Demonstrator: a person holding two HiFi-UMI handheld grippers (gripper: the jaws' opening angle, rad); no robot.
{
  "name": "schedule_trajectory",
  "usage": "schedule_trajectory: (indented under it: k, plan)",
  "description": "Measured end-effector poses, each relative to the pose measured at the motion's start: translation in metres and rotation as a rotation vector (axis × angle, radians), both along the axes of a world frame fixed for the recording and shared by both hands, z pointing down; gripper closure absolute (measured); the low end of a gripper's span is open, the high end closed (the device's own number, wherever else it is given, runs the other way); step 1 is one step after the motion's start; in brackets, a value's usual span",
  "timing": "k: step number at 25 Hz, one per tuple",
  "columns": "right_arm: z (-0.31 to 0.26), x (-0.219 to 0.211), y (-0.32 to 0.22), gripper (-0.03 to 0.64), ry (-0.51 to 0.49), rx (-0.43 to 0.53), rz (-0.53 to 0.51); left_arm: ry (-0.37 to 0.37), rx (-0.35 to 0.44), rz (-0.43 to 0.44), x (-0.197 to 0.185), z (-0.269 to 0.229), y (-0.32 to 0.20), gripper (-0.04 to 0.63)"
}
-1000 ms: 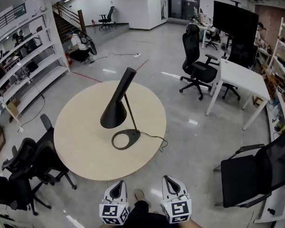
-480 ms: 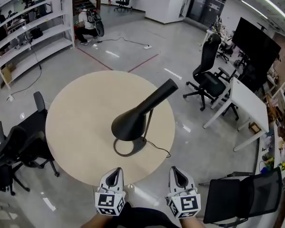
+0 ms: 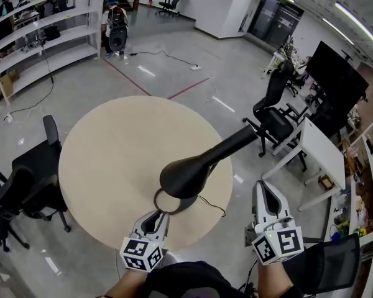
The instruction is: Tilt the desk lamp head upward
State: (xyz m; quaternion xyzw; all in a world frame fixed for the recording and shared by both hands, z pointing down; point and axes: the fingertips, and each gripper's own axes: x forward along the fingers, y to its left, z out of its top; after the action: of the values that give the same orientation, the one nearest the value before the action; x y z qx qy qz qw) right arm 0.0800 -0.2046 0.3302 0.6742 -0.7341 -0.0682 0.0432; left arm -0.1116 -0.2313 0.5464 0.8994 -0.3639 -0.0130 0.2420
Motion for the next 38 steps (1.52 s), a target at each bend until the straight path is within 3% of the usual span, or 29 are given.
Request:
schedule_trajectory:
  k: [9, 15, 20, 24, 31, 36, 38]
  plan:
    - [-0.067, 0.014, -0.063, 0.606, 0.078, 0.111, -0.116, 0.083, -0.095, 0.04, 0.019, 0.002, -0.006, 0.379]
    - [-0.108, 0.023, -0.101, 0.604, 0.118, 0.179, -0.224, 0.231, -0.138, 0.066, 0.039, -0.002, -0.02, 0.367]
    - [-0.127, 0.036, -0.137, 0.604, 0.137, 0.166, -0.369, 0.295, -0.152, 0.017, 0.068, -0.023, -0.023, 0.367]
    - [-0.11, 0.03, -0.16, 0.604, 0.166, 0.125, -0.461, 0.371, -0.159, 0.001, 0.078, -0.024, -0.037, 0.367]
    - [-0.092, 0.025, -0.179, 0.605, 0.146, 0.095, -0.579, 0.373, -0.166, -0.013, 0.085, -0.018, -0.059, 0.367]
    - [-0.086, 0.012, -0.184, 0.606, 0.121, 0.089, -0.634, 0.456, -0.164, 0.01, 0.077, -0.024, -0.064, 0.368]
    - [-0.085, 0.012, -0.186, 0.606, 0.116, 0.085, -0.638, 0.444, -0.163, 0.016, 0.077, -0.026, -0.064, 0.368]
